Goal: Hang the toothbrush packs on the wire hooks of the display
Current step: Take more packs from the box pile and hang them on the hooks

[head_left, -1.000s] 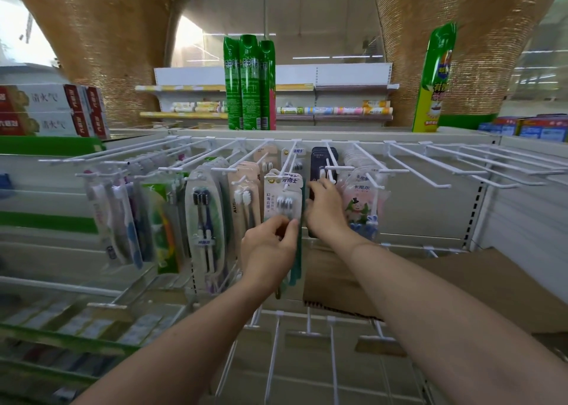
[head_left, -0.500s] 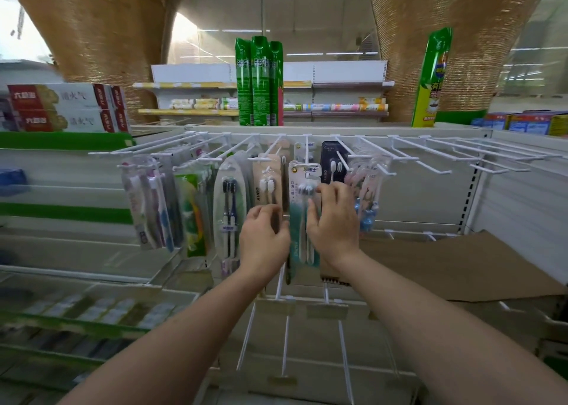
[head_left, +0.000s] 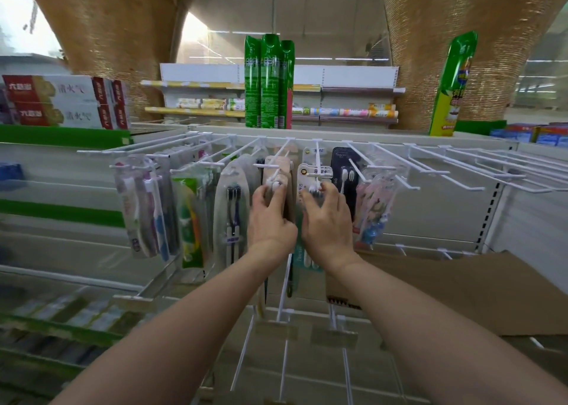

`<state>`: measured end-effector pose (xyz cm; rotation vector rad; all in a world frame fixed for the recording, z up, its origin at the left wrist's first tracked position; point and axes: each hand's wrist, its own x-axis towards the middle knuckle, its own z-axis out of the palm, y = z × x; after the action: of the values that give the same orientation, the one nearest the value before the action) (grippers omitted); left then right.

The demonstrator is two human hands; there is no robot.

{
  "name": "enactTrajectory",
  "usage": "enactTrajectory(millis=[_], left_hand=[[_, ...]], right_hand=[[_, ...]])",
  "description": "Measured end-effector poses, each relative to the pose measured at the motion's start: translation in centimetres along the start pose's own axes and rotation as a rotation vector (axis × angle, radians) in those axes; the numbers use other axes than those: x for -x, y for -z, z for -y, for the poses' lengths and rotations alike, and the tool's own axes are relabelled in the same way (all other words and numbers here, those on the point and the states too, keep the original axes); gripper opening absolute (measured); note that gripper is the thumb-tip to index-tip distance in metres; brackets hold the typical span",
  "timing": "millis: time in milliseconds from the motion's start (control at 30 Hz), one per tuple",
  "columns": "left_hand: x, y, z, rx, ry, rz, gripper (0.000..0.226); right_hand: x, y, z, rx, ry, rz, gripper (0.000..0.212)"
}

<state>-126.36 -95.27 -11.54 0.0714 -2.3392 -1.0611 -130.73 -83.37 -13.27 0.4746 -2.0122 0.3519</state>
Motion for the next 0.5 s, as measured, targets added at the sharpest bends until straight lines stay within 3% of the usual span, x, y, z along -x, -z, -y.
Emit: enactTrajectory(millis=[133, 267, 500], left_hand=[[-1.8, -1.7, -0.1, 0.038, 0.025, 0.036, 0.090], [-4.0, -3.1, 0.2, 0.021, 0.029, 0.033, 0.080], [-7.8, -4.9, 0.6, 0.021, 0.064, 0.033, 0.081]], right_hand=[[-1.1, -1.6, -1.0, 0.012, 0.011, -0.001, 0.034], [-2.3, -3.0, -1.5, -0.028, -0.067, 0.124, 0.048], [-4.5, -5.1, -2.9, -0.036, -0.126, 0.214, 0.037]])
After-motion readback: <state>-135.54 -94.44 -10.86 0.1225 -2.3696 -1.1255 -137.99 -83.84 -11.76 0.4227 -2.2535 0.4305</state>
